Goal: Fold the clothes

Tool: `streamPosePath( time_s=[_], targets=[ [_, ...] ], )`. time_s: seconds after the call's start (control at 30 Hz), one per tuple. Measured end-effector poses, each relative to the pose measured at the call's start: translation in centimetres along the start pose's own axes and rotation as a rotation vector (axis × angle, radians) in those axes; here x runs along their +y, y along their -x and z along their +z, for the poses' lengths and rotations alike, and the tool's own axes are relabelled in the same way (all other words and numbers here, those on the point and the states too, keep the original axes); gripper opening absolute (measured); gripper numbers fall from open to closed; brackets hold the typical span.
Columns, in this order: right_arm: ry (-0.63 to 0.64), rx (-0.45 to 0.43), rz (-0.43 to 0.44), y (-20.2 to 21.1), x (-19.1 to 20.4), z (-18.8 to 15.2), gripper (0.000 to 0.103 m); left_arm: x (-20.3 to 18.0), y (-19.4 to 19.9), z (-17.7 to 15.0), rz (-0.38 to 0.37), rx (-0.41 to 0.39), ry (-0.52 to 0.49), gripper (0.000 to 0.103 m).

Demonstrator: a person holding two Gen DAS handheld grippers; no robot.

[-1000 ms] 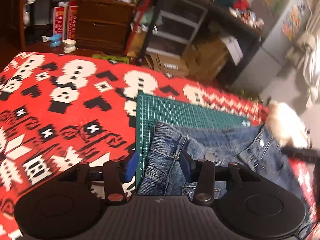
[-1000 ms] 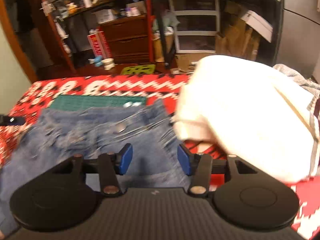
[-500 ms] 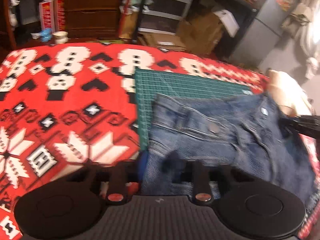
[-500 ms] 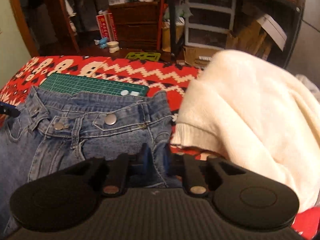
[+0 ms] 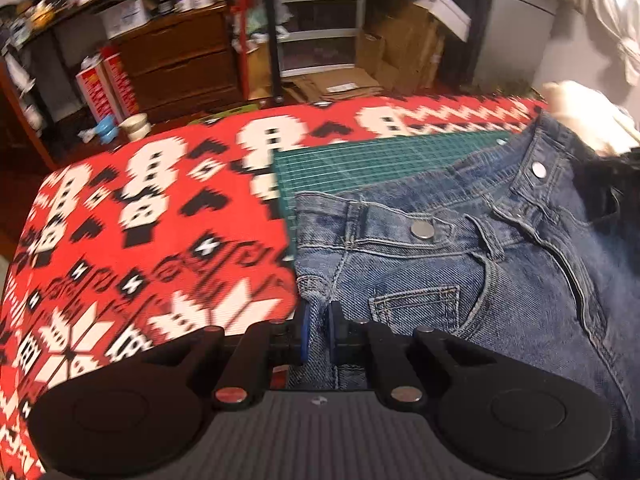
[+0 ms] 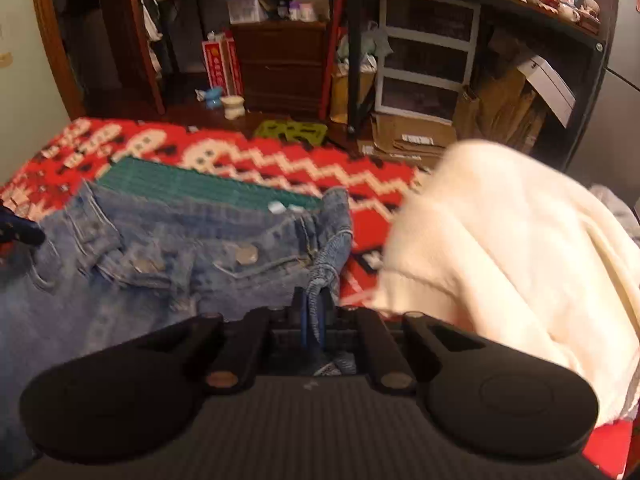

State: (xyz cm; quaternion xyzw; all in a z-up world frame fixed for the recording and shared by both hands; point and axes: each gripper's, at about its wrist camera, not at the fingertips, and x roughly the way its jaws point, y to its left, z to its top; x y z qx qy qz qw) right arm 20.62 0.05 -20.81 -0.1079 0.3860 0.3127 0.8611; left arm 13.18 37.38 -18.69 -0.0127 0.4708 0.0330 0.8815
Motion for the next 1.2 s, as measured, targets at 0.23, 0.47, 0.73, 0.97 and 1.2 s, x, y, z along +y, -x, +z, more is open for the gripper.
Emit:
streamPosePath(
  time_s=[0.23,0.47,0.73,0.97,1.2],
  targets=[
    [-0.094,-0.003,0.067,-0.7,1.8,2.8,0.005,3.7,-1.1,1.0,0.081,-0.008,0.038,0.009],
    [-0.096,0.01,0.005,-2.3,1.3,3.4,0.005,4.1,-3.3,3.8,0.126,-0.011,0.02,0.009],
    [-0.112,0.014,-0.063,-4.0,-0.8,1.7,0.032,4.9,-2.3,2.5,0.136,-0.026,0.078,0.05],
    [-0.097,-0.038,-0.043,-0.2,-0.8,0.3,0.083,4.8,1.6,-0.1,0.101,-0.09,0.162,0.074],
    [-0.087,-0.047,0.007,3.7,1.7,-2.4,0.103,0.4,4.9,-2.9,0.024,-0.15,0.206,0.095]
  ],
)
